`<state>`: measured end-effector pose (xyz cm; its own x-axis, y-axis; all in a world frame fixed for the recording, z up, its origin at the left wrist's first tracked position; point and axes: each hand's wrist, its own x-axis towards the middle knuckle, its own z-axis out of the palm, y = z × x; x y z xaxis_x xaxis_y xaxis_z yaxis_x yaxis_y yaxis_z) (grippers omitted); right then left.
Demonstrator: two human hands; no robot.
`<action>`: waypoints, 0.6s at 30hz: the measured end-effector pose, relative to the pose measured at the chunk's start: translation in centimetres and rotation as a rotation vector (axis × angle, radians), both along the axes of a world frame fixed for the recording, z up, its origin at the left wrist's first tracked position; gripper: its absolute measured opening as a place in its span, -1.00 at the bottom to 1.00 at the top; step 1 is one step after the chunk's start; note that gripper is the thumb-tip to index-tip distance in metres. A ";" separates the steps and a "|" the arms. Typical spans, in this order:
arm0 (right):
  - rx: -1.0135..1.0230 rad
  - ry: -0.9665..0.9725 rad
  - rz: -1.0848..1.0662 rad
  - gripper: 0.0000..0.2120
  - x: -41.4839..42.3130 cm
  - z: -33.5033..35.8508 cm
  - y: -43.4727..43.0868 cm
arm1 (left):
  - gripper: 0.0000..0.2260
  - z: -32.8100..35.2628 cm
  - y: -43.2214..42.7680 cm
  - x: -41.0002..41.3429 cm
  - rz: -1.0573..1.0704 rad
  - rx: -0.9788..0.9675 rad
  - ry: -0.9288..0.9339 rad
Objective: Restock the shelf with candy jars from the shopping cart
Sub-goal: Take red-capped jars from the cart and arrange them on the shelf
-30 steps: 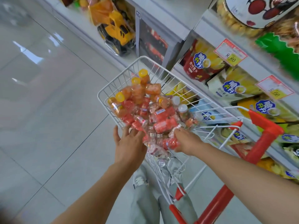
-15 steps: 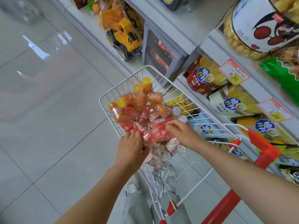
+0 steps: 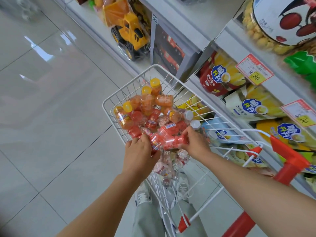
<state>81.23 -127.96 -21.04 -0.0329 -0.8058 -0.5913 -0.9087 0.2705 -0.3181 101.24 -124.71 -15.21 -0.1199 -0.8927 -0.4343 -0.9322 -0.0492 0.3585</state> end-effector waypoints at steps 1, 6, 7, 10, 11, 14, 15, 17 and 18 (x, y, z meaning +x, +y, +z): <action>0.007 -0.051 -0.032 -0.57 -0.1 0.2 -0.1 | -0.72 0.1 -0.1 0.0 0.000 0.005 -0.004; -0.004 -0.323 -0.168 -0.68 -0.3 3.0 -0.4 | -0.71 0.9 -0.8 -0.3 0.129 0.076 0.148; 0.005 -0.386 -0.191 -0.72 -0.3 3.8 -0.5 | -0.71 1.3 -1.1 -0.5 0.175 0.098 0.203; 0.034 -0.589 -0.296 -0.78 -0.9 6.5 -0.6 | -0.68 3.0 -1.9 -1.2 0.312 0.184 0.374; 0.029 -0.642 -0.334 -0.77 -1.2 7.5 -0.7 | -0.67 3.8 -2.2 -1.4 0.370 0.218 0.460; -0.022 -0.768 -0.454 -0.76 -2.2 10.9 -0.5 | -0.65 6.6 -3.3 -2.3 0.470 0.266 0.679; -0.044 -0.809 -0.500 -0.79 -2.6 12.0 -0.4 | -0.66 7.7 -3.6 -2.7 0.470 0.267 0.747; -0.109 -0.898 -0.611 -0.88 -3.6 14.4 0.1 | -0.76 10.1 -4.1 -3.9 0.441 0.278 0.856; -0.159 -0.924 -0.653 -0.88 -4.1 15.6 0.4 | -0.82 11.4 -4.2 -4.6 0.427 0.288 0.897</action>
